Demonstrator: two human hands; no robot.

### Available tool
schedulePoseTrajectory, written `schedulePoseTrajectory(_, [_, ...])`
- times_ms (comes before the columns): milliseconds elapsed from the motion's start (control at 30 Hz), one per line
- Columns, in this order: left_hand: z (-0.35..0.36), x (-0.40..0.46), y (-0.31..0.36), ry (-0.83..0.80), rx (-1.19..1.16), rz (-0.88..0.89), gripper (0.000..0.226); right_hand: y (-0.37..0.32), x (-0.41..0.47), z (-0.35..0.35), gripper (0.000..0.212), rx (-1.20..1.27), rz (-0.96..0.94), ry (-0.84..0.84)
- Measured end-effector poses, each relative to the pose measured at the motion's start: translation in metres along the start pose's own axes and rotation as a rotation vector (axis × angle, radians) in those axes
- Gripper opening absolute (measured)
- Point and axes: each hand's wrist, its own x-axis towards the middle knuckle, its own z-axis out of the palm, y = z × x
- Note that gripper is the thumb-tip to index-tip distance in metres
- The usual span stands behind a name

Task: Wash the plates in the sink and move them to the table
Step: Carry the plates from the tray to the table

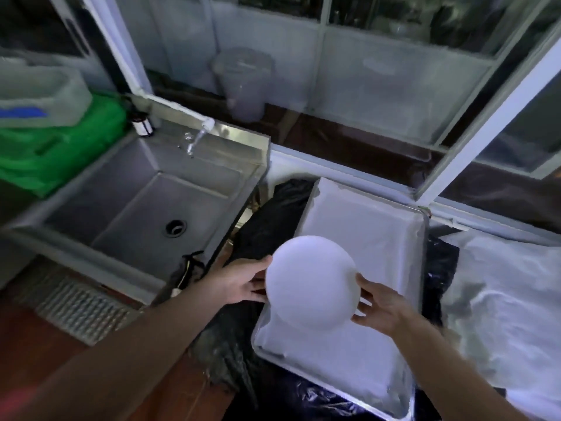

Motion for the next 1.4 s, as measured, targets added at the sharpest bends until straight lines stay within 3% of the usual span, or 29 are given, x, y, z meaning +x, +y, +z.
schedulePoseTrajectory(133, [-0.045, -0.070, -0.054, 0.067, -0.158, 0.014, 0.055, 0.036, -0.030, 0.038, 0.032, -0.169, 0.028, -0.109])
schedulePoseTrajectory(267, [-0.084, -0.158, -0.114, 0.197, -0.390, 0.092, 0.012, 0.081, -0.056, 0.087, 0.039, -0.378, 0.082, -0.241])
schedulePoseTrajectory(467, [-0.153, -0.275, -0.241, 0.396, -0.775, 0.170, 0.014, 0.185, -0.107, 0.187, 0.026, -0.724, 0.186, -0.431])
schedulePoseTrajectory(733, [-0.226, -0.437, -0.474, 0.626, -1.181, 0.337, 0.032, 0.423, -0.210, 0.296, 0.028, -1.155, 0.291, -0.734])
schedulePoseTrajectory(1033, [-0.261, -0.633, -0.722, 0.886, -1.515, 0.417, 0.028, 0.725, -0.372, 0.343, 0.025, -1.563, 0.407, -0.854])
schedulePoseTrajectory(1167, [-0.263, -0.702, -0.809, 0.981, -1.675, 0.456, 0.031, 0.841, -0.432, 0.357, 0.034, -1.749, 0.463, -0.962])
schedulePoseTrajectory(1300, [-0.260, -0.754, -0.882, 1.067, -1.845, 0.496, 0.055, 0.943, -0.491, 0.367, 0.041, -1.909, 0.554, -1.030])
schedulePoseTrajectory(1400, [-0.261, -0.788, -0.921, 1.152, -1.934, 0.531, 0.059, 1.017, -0.527, 0.373, 0.020, -2.022, 0.615, -1.102])
